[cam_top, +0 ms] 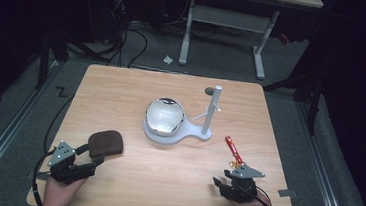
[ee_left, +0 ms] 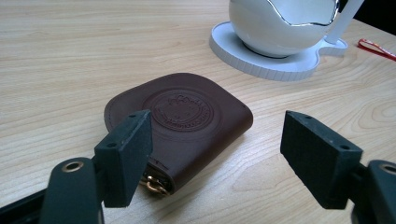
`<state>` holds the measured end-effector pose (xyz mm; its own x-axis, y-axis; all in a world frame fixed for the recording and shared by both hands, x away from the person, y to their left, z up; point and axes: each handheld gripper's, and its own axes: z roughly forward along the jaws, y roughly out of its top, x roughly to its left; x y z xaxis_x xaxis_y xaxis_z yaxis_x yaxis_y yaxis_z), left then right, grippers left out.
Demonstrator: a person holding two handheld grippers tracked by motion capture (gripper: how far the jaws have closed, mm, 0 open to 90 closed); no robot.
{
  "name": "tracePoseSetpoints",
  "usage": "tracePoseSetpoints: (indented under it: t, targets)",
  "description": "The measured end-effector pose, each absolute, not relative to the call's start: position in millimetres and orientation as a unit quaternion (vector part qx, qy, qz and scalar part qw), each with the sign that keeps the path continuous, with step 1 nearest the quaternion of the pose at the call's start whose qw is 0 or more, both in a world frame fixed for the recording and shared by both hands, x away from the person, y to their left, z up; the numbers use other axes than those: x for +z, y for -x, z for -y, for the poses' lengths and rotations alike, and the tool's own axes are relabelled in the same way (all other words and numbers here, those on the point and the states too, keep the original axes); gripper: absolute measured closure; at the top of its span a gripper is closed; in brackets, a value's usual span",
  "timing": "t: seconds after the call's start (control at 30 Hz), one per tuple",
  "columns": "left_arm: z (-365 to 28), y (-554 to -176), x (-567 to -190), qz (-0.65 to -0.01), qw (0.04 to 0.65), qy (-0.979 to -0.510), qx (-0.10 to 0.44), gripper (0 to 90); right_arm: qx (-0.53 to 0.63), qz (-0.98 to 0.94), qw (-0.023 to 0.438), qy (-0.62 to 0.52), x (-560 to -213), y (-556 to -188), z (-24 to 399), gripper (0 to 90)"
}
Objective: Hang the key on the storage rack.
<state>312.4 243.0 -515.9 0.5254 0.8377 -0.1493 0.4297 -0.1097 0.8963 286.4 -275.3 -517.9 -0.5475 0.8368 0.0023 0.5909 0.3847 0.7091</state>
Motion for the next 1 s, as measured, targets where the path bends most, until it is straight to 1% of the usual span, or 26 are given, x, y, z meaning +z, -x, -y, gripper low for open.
tracePoseSetpoints:
  t: [0.1, 0.23, 0.33, 0.43, 0.47, 0.57, 0.67, 0.8, 0.87, 1.0]
  targets:
    - [-242.9, -311.1, -514.5, -0.439, 0.502, -0.716, 0.205, 25.9, 0.327, -0.817, 0.172, -0.443, -513.4, -284.1, 278.9, 48.0]
    - [-242.8, -310.9, -515.0, -0.44, 0.502, -0.716, 0.203, 25.9, 0.309, -0.824, 0.155, -0.449, -506.3, -282.6, 290.2, 51.5]
    - [-242.9, -311.4, -515.6, -0.441, 0.502, -0.716, 0.202, 25.9, 0.282, -0.83, 0.154, -0.457, -500.4, -282.2, 299.7, 51.2]
    - [-243.0, -312.2, -516.0, -0.44, 0.501, -0.718, 0.199, 25.9, 0.266, -0.835, 0.145, -0.459, -497.8, -283.3, 305.7, 51.5]
    - [-242.5, -312.6, -515.9, -0.438, 0.501, -0.72, 0.198, 25.9, 0.243, -0.842, 0.137, -0.462, -497.5, -283.7, 309.8, 51.6]
    - [-241.5, -312.4, -515.9, -0.435, 0.5, -0.722, 0.198, 25.9, 0.218, -0.85, 0.139, -0.46, -496.5, -282.6, 314.6, 52.0]
    - [-241.4, -312.3, -515.8, -0.432, 0.499, -0.725, 0.199, 25.9, 0.205, -0.854, 0.133, -0.459, -495.1, -281.2, 315.3, 51.8]
    - [-241.5, -313.0, -516.2, -0.432, 0.499, -0.725, 0.197, 26.0, 0.186, -0.862, 0.126, -0.455, -492.9, -280.2, 317.2, 49.1]
    - [-241.9, -313.4, -516.5, -0.432, 0.498, -0.726, 0.197, 26.0, 0.169, -0.864, 0.114, -0.461, -491.3, -279.4, 318.5, 47.5]
    - [-241.8, -313.5, -516.6, -0.433, 0.498, -0.726, 0.193, 26.2, 0.156, -0.867, 0.111, -0.461, -486.2, -280.8, 323.2, 46.8]
